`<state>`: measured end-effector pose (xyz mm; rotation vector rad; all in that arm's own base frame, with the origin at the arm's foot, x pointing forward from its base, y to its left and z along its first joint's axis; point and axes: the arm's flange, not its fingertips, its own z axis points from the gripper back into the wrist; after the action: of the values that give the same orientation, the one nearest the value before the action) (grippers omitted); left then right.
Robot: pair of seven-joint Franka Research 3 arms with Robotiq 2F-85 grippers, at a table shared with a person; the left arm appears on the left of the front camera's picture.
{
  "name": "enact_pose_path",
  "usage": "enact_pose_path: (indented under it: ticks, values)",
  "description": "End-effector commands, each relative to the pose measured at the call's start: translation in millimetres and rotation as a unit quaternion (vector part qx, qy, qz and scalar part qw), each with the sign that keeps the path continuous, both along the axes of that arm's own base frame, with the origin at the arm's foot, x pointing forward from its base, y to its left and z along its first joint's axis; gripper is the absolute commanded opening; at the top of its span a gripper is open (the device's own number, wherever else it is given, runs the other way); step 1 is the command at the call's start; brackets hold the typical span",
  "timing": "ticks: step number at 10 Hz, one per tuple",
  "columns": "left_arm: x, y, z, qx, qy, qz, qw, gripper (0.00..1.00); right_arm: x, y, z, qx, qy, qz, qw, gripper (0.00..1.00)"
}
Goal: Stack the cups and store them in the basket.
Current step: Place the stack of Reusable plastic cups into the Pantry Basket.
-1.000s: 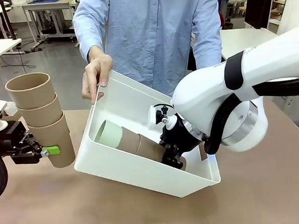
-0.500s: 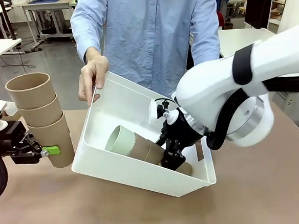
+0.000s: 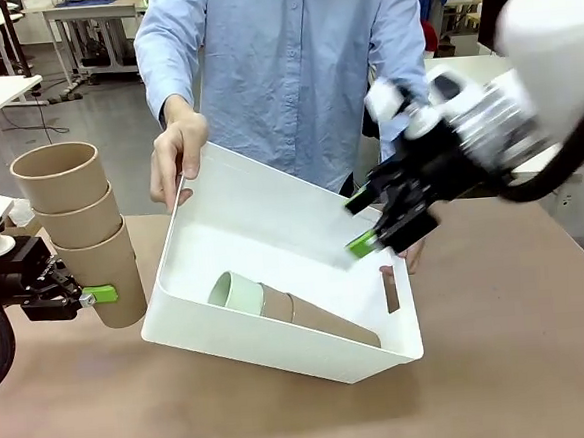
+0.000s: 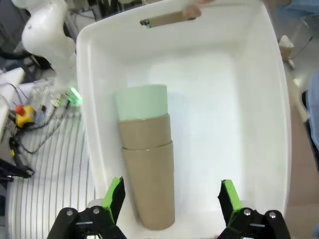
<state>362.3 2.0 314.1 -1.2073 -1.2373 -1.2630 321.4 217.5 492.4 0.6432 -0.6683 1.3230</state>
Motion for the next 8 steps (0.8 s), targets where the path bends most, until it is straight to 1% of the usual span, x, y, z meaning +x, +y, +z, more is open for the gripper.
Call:
enact_pose_path:
  ticks: [1,2,3,5,6,7,8]
  values:
    - [-1,0,4,-0.004,-0.006,-0.002,1.000,0.85,-6,-54,30,0.024,0.029,-0.023,0.999,1.00]
    - [-1,0,4,-0.004,-0.006,-0.002,1.000,0.85,-9,-85,40,0.035,0.032,-0.027,0.998,1.00]
    - [-1,0,4,-0.004,-0.006,-0.002,1.000,0.85,-14,-112,43,0.054,0.031,-0.034,0.997,1.00]
    - [-1,0,4,-0.004,-0.006,-0.002,1.000,0.85,-22,-161,36,0.099,0.029,-0.040,0.994,1.00]
    - [-1,0,4,-0.004,-0.006,-0.002,1.000,0.85,-28,-181,32,0.106,0.024,-0.053,0.993,1.00]
    - [-1,0,4,-0.004,-0.006,-0.002,1.000,0.85,-29,-197,30,0.107,0.016,-0.055,0.993,1.00]
    - [-1,0,4,-0.004,-0.006,-0.002,1.000,0.85,-32,-194,31,0.109,0.011,-0.050,0.993,1.00]
